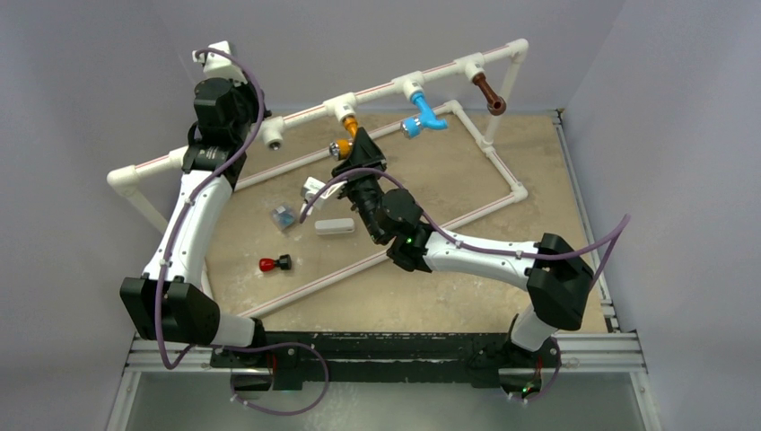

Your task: Install the water faucets

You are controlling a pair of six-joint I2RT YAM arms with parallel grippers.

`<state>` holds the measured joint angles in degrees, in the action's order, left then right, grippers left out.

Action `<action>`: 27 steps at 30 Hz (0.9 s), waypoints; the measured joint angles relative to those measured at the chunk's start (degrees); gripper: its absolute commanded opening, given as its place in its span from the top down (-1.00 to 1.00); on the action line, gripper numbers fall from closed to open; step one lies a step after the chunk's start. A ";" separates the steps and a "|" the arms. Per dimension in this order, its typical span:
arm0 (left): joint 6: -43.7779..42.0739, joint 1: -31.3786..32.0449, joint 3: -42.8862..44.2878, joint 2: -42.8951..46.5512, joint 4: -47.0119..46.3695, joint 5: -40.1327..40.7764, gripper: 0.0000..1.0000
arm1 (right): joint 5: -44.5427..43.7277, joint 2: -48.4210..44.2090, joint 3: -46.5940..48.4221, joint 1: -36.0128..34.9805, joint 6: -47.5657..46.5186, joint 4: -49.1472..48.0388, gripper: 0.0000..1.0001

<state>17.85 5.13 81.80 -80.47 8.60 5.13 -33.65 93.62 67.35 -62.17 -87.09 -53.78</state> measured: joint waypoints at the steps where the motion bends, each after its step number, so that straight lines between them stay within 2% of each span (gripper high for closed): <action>1: 0.00 0.00 0.00 0.00 -0.09 0.02 1.00 | -0.20 0.00 0.35 0.00 2.71 0.11 1.00; 6: 0.00 -0.13 0.02 -0.11 -0.20 -0.07 1.00 | -1.38 -0.15 1.46 0.02 16.22 0.74 1.00; 16: 0.02 -0.31 0.07 -0.39 -0.90 -0.44 1.00 | -0.81 -3.34 4.63 2.93 59.63 9.77 1.00; 20: 0.04 -0.37 0.07 -0.44 -1.25 -0.46 1.00 | 2.29 -4.98 4.87 5.09 76.74 13.88 1.00; 27: 0.04 -0.50 0.07 -0.59 -1.57 -0.48 1.00 | 10.49 -7.17 4.72 9.64 100.63 18.80 1.00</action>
<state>17.89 4.62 81.87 -81.06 7.03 4.64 -23.16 86.46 72.07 -52.53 13.54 -34.98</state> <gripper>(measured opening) 0.002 0.336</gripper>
